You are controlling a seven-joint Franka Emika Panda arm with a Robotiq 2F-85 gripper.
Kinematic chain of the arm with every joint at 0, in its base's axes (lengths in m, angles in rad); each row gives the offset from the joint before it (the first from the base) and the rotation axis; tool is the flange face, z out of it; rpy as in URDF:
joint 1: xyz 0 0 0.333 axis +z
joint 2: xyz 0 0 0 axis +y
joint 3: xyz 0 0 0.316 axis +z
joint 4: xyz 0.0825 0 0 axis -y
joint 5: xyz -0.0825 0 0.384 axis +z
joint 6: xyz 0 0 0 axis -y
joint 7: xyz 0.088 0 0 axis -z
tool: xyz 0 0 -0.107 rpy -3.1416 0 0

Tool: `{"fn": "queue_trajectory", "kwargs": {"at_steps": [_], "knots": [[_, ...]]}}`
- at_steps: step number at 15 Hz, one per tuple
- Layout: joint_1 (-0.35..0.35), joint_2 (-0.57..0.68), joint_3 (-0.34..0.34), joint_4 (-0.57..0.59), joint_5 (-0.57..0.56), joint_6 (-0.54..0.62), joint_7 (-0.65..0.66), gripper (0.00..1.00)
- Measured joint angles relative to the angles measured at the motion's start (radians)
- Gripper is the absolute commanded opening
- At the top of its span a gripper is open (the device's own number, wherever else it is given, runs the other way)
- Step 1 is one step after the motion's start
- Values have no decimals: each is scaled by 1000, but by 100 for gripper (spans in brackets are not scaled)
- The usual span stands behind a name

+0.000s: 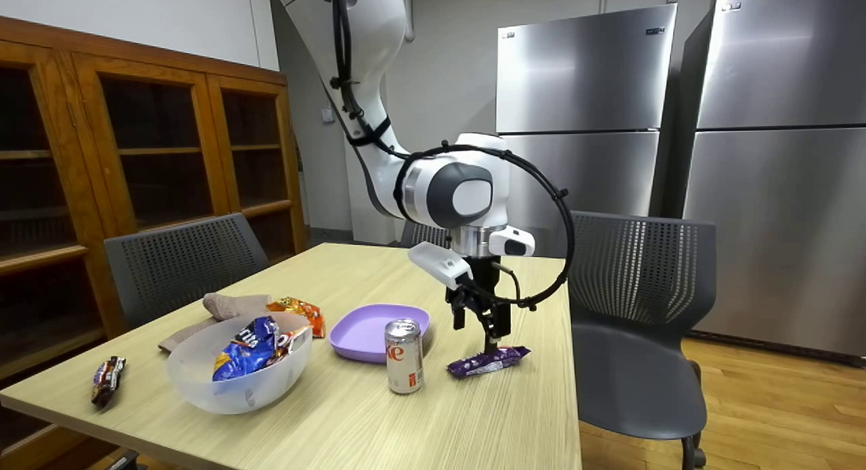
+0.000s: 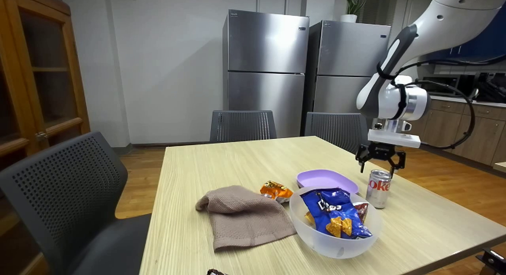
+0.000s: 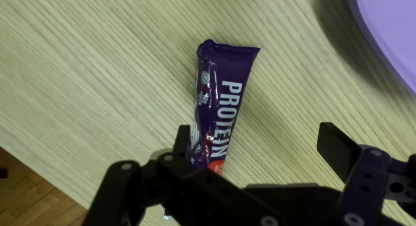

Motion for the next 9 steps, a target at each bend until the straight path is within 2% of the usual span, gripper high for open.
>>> {"fn": "queue_trajectory", "kwargs": {"at_steps": [4,5,6,9], "knots": [[3,29,-5,13,0,0,17,100],[3,33,-6,16,0,0,18,75],[3,37,-6,19,0,0,19,74],[3,44,-9,25,0,0,23,51]]}}
